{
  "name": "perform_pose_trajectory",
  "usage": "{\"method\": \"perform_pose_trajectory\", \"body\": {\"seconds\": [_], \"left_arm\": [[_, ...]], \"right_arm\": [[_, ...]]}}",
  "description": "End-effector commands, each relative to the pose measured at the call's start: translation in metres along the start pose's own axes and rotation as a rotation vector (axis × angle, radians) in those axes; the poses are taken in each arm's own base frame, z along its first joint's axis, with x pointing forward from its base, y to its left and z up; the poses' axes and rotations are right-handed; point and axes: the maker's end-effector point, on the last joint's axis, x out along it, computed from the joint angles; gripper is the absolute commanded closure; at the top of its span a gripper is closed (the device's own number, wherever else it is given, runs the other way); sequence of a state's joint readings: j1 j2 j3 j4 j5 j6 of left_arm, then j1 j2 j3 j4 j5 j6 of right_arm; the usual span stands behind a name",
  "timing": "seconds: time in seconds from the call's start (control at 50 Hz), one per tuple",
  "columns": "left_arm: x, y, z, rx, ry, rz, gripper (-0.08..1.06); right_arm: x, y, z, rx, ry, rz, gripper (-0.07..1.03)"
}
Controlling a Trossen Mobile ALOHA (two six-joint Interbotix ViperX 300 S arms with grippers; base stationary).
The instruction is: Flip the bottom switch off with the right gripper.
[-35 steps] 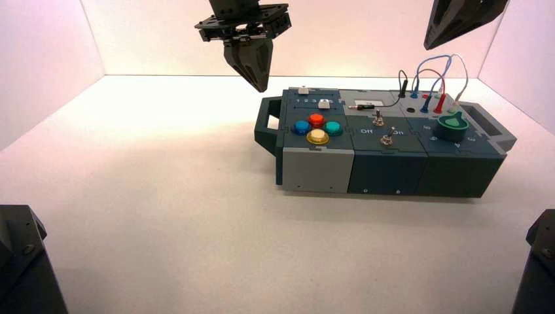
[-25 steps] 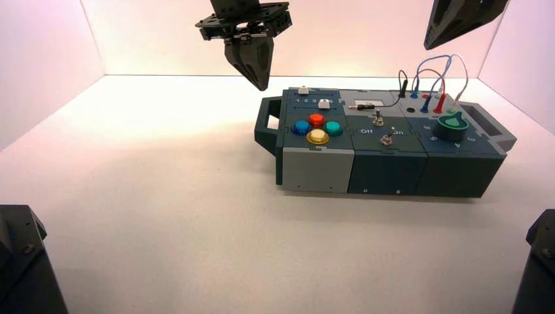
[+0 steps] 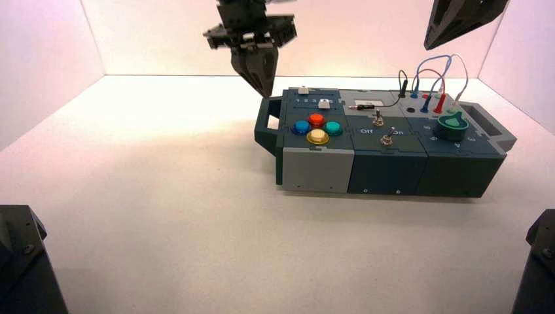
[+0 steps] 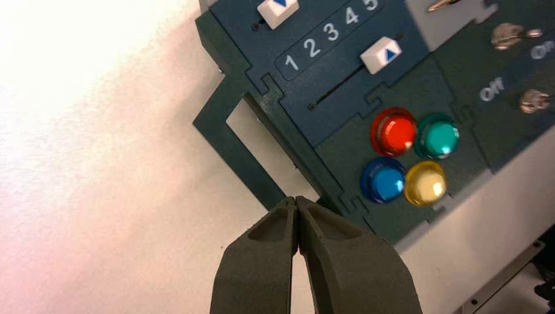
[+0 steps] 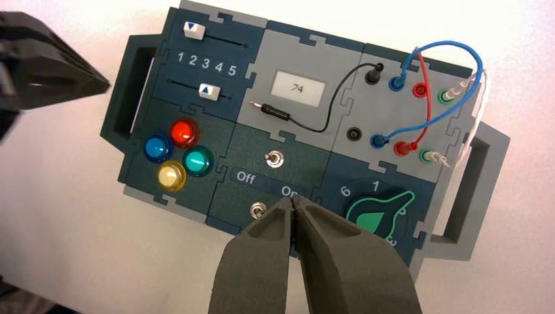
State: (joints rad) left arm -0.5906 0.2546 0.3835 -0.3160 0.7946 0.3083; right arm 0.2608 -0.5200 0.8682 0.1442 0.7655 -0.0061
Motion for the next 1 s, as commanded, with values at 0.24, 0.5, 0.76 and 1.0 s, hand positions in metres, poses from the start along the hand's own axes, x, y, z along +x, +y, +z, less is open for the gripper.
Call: {"method": "perform_pose_trajectory", "body": {"seconds": [0.24,0.5,0.76,1.0], "left_arm": [[0.003,-0.002,0.020,0.018,-0.021,-0.002,1.01],[0.014,0.000,0.022,0.015,0.014,-0.009,1.01],[0.024,0.002,0.018,0.010,0.039,-0.012,1.01],[0.031,0.004,0.019,0.006,0.053,-0.014,1.01]], "right_arm": [[0.000,-0.001,0.000,0.007,-0.007,0.002,0.98],[0.016,-0.001,-0.009,0.027,0.063,0.006,0.98],[0.033,0.000,-0.022,0.057,0.131,0.017,0.98],[0.043,0.000,-0.036,0.074,0.181,0.021,0.98]]}}
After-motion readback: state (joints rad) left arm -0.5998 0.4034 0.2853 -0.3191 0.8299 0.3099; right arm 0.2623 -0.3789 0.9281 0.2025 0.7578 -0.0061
